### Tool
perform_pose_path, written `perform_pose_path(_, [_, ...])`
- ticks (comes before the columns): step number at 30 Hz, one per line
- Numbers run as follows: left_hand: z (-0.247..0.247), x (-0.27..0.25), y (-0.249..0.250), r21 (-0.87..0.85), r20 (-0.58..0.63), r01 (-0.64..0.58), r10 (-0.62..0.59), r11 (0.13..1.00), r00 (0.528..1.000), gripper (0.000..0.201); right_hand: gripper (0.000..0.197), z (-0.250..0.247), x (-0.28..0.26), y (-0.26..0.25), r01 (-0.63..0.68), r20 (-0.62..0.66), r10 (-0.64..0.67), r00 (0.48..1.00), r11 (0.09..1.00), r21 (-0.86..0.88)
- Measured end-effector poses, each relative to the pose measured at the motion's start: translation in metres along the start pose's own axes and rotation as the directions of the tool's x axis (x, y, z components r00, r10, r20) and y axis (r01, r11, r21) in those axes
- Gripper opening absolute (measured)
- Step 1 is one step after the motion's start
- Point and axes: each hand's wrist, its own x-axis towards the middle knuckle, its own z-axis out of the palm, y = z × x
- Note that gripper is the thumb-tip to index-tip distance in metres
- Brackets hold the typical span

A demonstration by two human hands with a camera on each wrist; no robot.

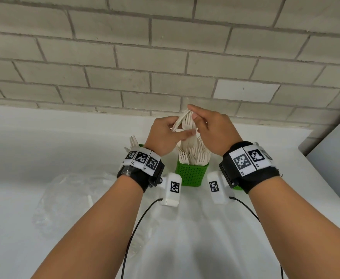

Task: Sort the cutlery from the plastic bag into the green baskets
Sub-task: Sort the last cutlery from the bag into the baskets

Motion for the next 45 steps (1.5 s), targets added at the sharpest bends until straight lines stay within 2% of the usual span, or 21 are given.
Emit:
perform_pose_path(2, [0.001, -0.006, 0.001, -0.052, -0.049, 0.031, -0.034, 0.998, 0.998, 0.023, 0.036, -0.001, -0.002, 0.001, 0.030, -0.015, -0.031, 0.999, 0.997, -0.074])
perform_pose_path(5, [0.002, -0.010, 0.002, -0.080, -0.088, 0.067, -0.074, 0.995, 0.993, 0.014, 0.032, 0.000, -0.008, 0.002, 0.066, -0.093, -0.076, 0.993, 0.992, -0.111])
perform_pose_path(9, [0.002, -0.006, 0.000, 0.083, -0.022, 0.148, -0.146, 0.986, 0.989, 0.016, 0.036, 0.009, -0.011, 0.012, -0.046, 0.021, 0.054, 0.998, 0.959, -0.280])
perform_pose_path(10, [0.002, -0.006, 0.002, 0.079, -0.002, 0.167, -0.167, 0.983, 0.986, 0.017, 0.036, 0.008, -0.010, 0.013, -0.061, 0.034, 0.074, 0.997, 0.953, -0.297])
perform_pose_path(13, [0.002, -0.007, 0.012, -0.154, 0.016, 0.164, -0.163, 0.974, 0.986, 0.010, 0.034, 0.003, -0.011, 0.014, 0.015, -0.019, -0.020, 1.000, 0.967, -0.254])
perform_pose_path(15, [0.003, -0.009, 0.014, -0.208, -0.021, 0.164, -0.172, 0.964, 0.985, 0.006, 0.038, 0.009, -0.019, 0.016, 0.031, -0.001, -0.032, 0.999, 0.961, -0.273])
perform_pose_path(18, [0.004, -0.009, 0.003, -0.031, -0.057, 0.209, -0.211, 0.977, 0.976, 0.022, 0.044, 0.015, -0.024, 0.022, -0.014, 0.066, 0.035, 0.997, 0.954, -0.299])
perform_pose_path(22, [0.003, -0.004, -0.003, 0.066, -0.112, 0.140, -0.132, 0.988, 0.985, 0.003, 0.051, 0.012, -0.020, 0.020, 0.069, 0.056, -0.057, 0.997, 0.967, -0.246])
perform_pose_path(24, [0.003, -0.004, -0.001, 0.134, -0.126, 0.096, -0.079, 0.986, 0.989, 0.010, 0.053, 0.019, -0.024, 0.021, 0.093, 0.174, -0.054, 0.983, 0.971, -0.222])
perform_pose_path(26, [0.003, -0.004, 0.000, 0.221, -0.106, 0.101, -0.079, 0.970, 0.991, 0.015, 0.054, 0.021, -0.025, 0.021, 0.099, 0.257, -0.041, 0.965, 0.971, -0.217])
perform_pose_path(30, [0.000, 0.000, 0.007, 0.259, -0.046, 0.043, -0.033, 0.965, 0.998, 0.007, 0.054, 0.010, -0.019, 0.019, 0.121, 0.181, -0.080, 0.980, 0.967, -0.225])
perform_pose_path(32, [0.002, 0.000, 0.006, 0.356, -0.028, 0.022, -0.013, 0.934, 1.000, 0.008, 0.057, 0.015, -0.022, 0.020, 0.078, 0.221, -0.036, 0.975, 0.979, -0.188])
perform_pose_path(34, [0.002, 0.001, -0.003, 0.447, -0.049, 0.057, -0.040, 0.893, 0.998, 0.009, 0.058, 0.020, -0.024, 0.026, 0.054, 0.256, -0.003, 0.967, 0.980, -0.194])
perform_pose_path(36, [-0.003, 0.003, -0.008, 0.500, -0.084, 0.118, -0.087, 0.858, 0.993, 0.010, 0.053, 0.013, -0.023, 0.031, 0.028, 0.218, 0.019, 0.976, 0.978, -0.206])
perform_pose_path(39, [-0.003, 0.005, -0.010, 0.501, -0.036, 0.103, -0.098, 0.859, 0.995, 0.013, 0.049, 0.008, -0.026, 0.032, 0.018, 0.182, 0.024, 0.983, 0.974, -0.226])
perform_pose_path(43, [0.005, 0.005, -0.013, 0.557, 0.008, 0.086, -0.109, 0.826, 0.994, 0.023, 0.049, 0.019, -0.032, 0.026, 0.059, 0.310, 0.051, 0.949, 0.941, -0.334])
perform_pose_path(45, [0.003, 0.005, -0.014, 0.537, -0.007, 0.096, -0.109, 0.838, 0.994, 0.025, 0.045, 0.017, -0.031, 0.027, 0.076, 0.303, 0.037, 0.952, 0.933, -0.352])
